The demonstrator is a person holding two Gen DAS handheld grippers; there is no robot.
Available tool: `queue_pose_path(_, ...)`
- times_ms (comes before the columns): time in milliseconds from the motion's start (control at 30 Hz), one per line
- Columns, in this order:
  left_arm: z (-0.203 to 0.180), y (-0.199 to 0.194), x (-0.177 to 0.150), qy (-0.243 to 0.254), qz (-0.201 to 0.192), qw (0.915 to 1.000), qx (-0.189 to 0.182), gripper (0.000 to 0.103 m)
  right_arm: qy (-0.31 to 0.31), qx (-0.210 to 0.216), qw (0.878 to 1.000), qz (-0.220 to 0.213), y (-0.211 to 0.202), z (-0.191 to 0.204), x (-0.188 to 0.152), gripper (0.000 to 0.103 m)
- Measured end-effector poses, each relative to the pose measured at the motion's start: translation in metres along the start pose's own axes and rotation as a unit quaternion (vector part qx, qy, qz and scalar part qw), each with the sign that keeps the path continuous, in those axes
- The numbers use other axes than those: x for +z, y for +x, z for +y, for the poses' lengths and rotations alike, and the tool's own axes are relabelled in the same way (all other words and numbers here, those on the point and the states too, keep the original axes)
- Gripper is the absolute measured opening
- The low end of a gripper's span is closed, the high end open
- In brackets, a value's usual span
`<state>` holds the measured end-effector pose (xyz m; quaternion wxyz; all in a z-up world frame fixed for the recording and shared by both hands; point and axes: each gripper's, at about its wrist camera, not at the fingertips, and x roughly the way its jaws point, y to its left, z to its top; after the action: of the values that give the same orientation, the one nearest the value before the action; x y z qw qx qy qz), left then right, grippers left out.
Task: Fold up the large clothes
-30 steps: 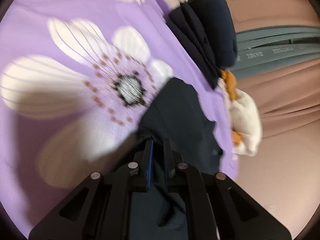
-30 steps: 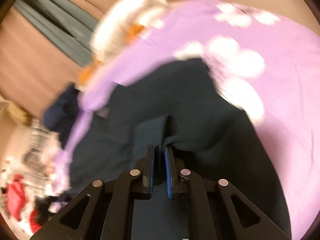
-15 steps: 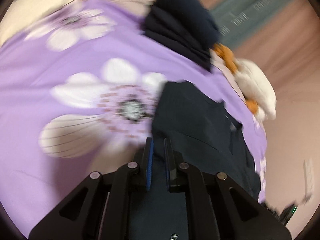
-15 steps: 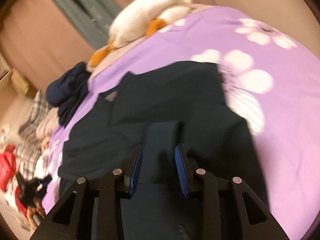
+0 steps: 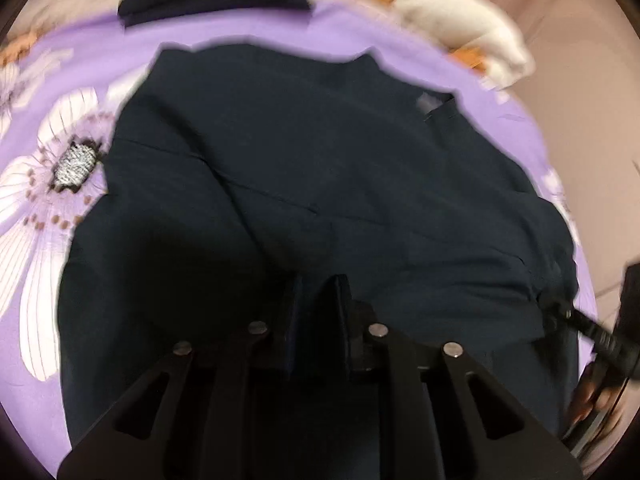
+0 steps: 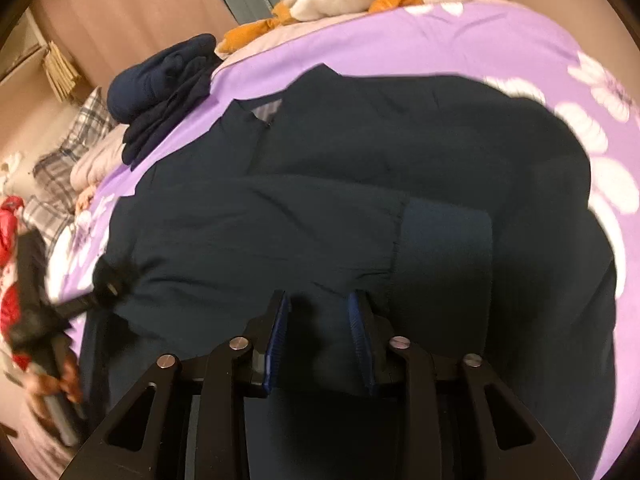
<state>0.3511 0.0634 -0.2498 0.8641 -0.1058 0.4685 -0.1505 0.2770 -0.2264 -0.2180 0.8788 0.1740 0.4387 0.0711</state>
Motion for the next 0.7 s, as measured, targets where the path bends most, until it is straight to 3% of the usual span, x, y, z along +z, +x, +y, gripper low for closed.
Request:
queue_pose_path(100, 0.010, -0.010, -0.003, -0.006, 0.010, 0.9998, -0.014, 0.017, 0.000, 0.024, 1.000, -0.003, -0.010, -0.005, -0.005, 0.030)
queue_pose_path(200, 0.013, -0.019, 0.005, -0.012, 0.012, 0.9999, 0.000, 0.017, 0.009, 0.023, 1.000, -0.004, -0.017, -0.007, 0.002, 0.030)
queue_pose_path(267, 0.009, -0.028, 0.010, -0.006, 0.000, 1.0000, 0.002, 0.020, 0.010, -0.011, 0.999, -0.034, -0.031, -0.006, 0.011, 0.043)
queue_pose_path(367, -0.005, -0.033, 0.018, -0.002, -0.019, 0.9998, -0.007, 0.036, -0.007, -0.022, 0.997, -0.073, -0.047, -0.004, 0.024, 0.049)
queue_pose_path(400, -0.008, -0.032, 0.021, -0.002, -0.023, 0.9997, -0.008, 0.043, -0.007, -0.014, 0.998, -0.068, -0.043, -0.003, 0.028, 0.049)
queue_pose_path(433, -0.012, -0.028, 0.023, -0.004, -0.024, 0.9997, -0.010, 0.044, -0.008, -0.007, 0.998, -0.061, -0.038, -0.001, 0.031, 0.049)
queue_pose_path(500, -0.016, -0.014, 0.022, -0.006, -0.008, 0.9999, -0.009, 0.044, -0.013, -0.006, 0.999, -0.050, -0.024, 0.000, 0.032, 0.049)
queue_pose_path(600, -0.018, 0.005, 0.013, 0.005, 0.021, 0.9997, 0.012, 0.045, -0.016, -0.037, 0.999, -0.001, 0.010, -0.007, 0.029, 0.049)
queue_pose_path(700, -0.017, -0.001, 0.016, 0.005, 0.021, 0.9997, 0.011, 0.045, -0.015, -0.023, 1.000, -0.007, 0.011, -0.014, 0.027, 0.049)
